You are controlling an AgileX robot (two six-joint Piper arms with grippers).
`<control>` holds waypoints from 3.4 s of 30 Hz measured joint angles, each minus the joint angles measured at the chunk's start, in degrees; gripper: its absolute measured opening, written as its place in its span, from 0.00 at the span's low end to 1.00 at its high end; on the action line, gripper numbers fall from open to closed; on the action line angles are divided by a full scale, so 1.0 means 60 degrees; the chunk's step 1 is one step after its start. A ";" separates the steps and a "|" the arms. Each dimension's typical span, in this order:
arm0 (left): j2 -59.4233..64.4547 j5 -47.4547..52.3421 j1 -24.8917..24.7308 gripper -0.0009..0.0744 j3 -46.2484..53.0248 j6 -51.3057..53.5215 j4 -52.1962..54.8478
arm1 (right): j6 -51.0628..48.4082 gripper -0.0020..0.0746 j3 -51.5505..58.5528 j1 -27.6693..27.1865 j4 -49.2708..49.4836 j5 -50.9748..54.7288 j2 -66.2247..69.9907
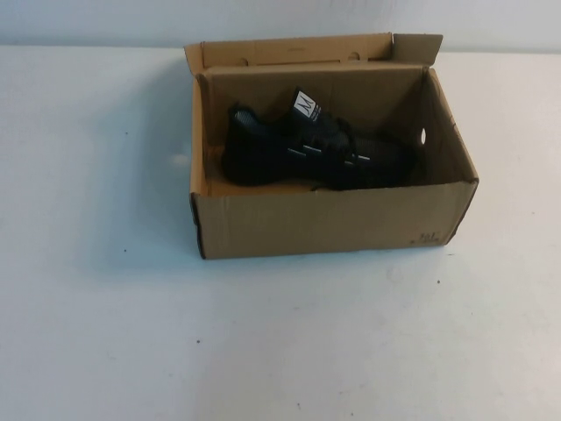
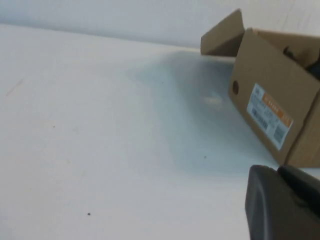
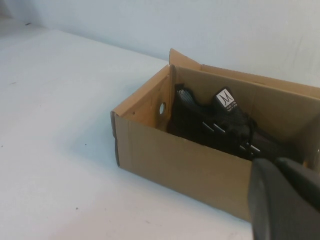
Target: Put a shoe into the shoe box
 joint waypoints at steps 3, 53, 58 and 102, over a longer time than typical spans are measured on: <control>0.0000 -0.0186 -0.0090 0.01 0.0507 0.0613 0.0283 | 0.0000 0.01 0.0000 0.0000 0.0000 0.0000 0.0000; 0.0000 0.0616 -0.0105 0.01 0.0969 0.0530 0.2037 | 0.0000 0.01 0.0041 -0.1266 0.0291 0.0439 -0.1198; 0.0000 0.0616 -0.0105 0.01 0.0969 0.0530 0.2037 | -0.0020 0.01 0.0823 -0.2550 -0.0290 -0.0297 -0.2352; 0.0000 0.0616 -0.0105 0.01 0.0969 0.0530 0.2037 | 0.3628 0.01 0.6405 -0.3409 -0.3110 -0.1788 -0.4014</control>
